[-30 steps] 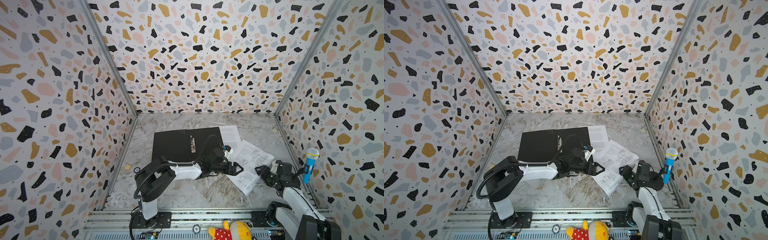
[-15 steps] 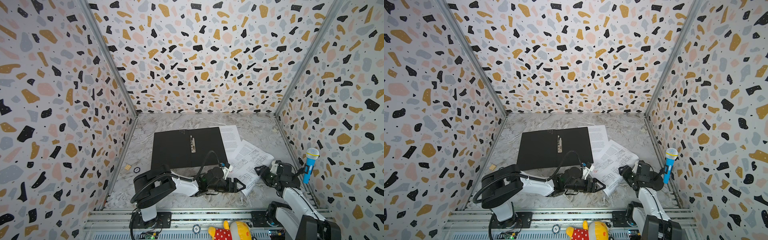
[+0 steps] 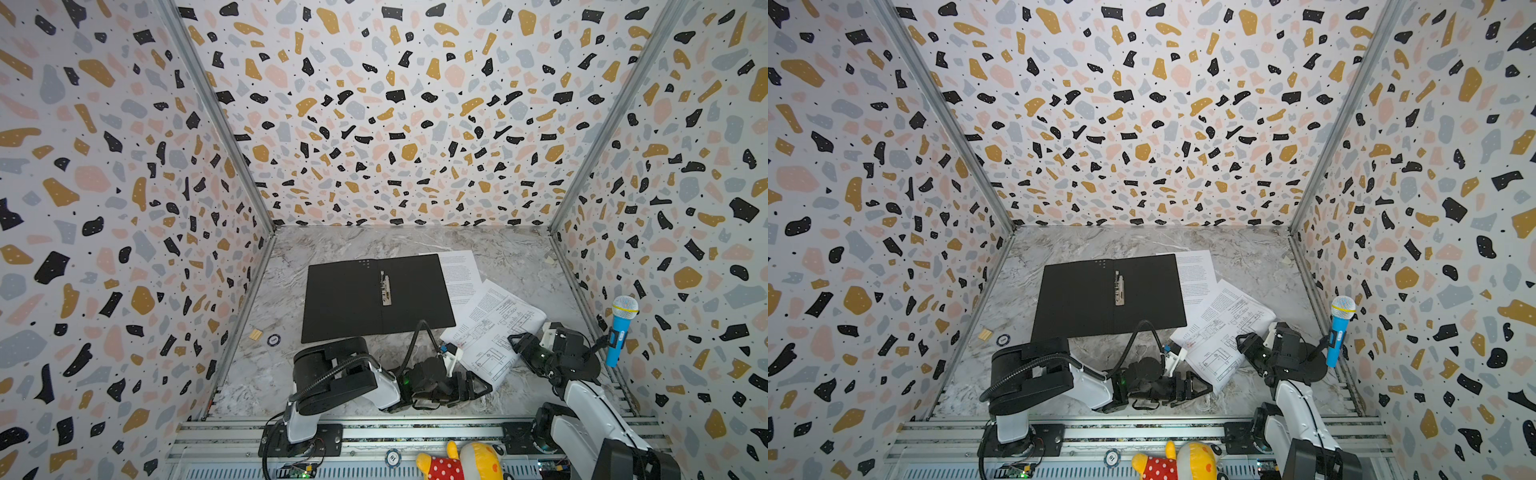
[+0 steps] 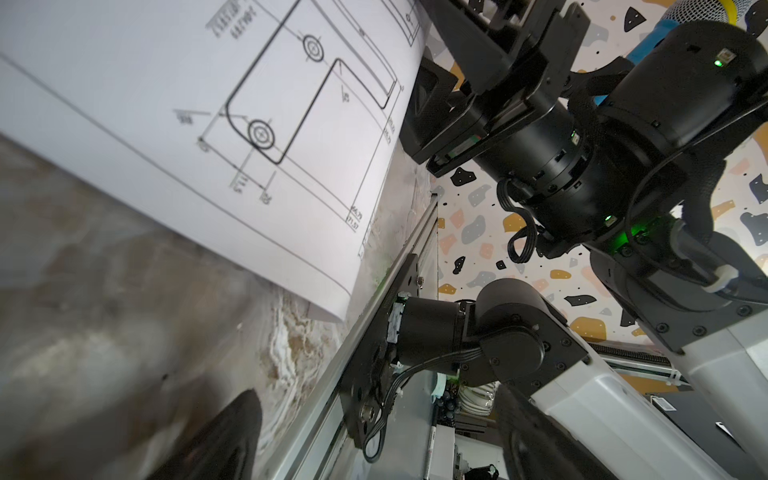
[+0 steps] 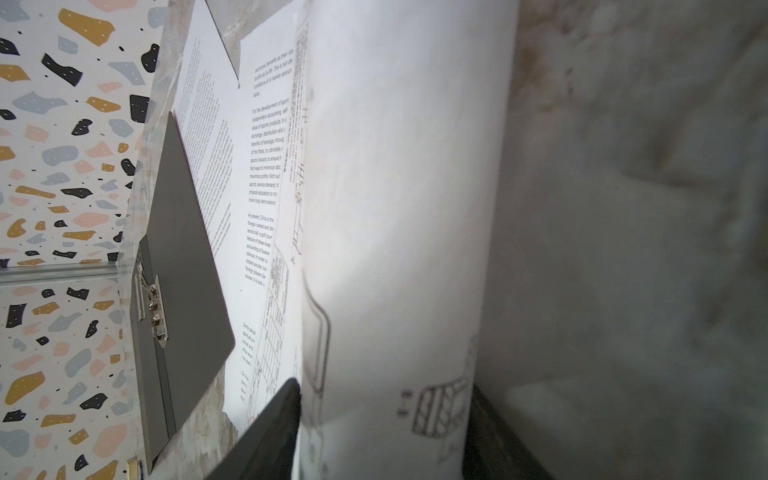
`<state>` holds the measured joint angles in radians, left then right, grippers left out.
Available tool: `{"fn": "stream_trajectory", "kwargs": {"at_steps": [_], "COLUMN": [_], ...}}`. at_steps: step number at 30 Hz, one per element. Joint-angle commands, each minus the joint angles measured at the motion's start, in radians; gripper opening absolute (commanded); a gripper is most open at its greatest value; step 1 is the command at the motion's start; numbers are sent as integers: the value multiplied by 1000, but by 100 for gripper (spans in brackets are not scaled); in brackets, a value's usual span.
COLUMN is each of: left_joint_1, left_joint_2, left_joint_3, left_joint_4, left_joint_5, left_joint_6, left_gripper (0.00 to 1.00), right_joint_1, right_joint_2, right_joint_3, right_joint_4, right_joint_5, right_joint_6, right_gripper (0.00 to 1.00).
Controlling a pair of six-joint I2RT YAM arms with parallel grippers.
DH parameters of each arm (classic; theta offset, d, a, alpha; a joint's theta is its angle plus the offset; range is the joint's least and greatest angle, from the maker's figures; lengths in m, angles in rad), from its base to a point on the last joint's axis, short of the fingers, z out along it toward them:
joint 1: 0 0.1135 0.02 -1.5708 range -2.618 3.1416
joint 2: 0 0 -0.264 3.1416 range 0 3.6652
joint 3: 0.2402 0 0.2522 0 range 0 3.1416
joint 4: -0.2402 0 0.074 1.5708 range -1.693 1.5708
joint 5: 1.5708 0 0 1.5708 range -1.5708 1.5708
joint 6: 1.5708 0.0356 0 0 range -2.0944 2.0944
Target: Put the files into the folder
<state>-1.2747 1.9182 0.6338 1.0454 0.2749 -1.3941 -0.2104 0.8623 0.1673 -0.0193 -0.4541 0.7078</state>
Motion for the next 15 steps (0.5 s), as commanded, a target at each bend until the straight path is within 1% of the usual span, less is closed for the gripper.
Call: {"fn": "stream_trajectory", "kwargs": {"at_steps": [1,9,15], "left_joint_1": [-8,-14,-14], "left_joint_2": [24,100,139], "left_joint_3": [-15,6,26], "left_joint_4": [151,242,286], "left_joint_5": [-56,-111,-141], "left_joint_6": [-48,-109,-128], "left_gripper": [87,82,77], "right_joint_1": [-1,-2,-1], "right_joint_2": [-2,-14,-19], "right_joint_3": [-24,-26,-41], "right_joint_4": [-51,-47,-40], "right_joint_5": [-2,-2,-5], "right_joint_6": [-8,-4,-2], "right_gripper": [60,60,60]}}
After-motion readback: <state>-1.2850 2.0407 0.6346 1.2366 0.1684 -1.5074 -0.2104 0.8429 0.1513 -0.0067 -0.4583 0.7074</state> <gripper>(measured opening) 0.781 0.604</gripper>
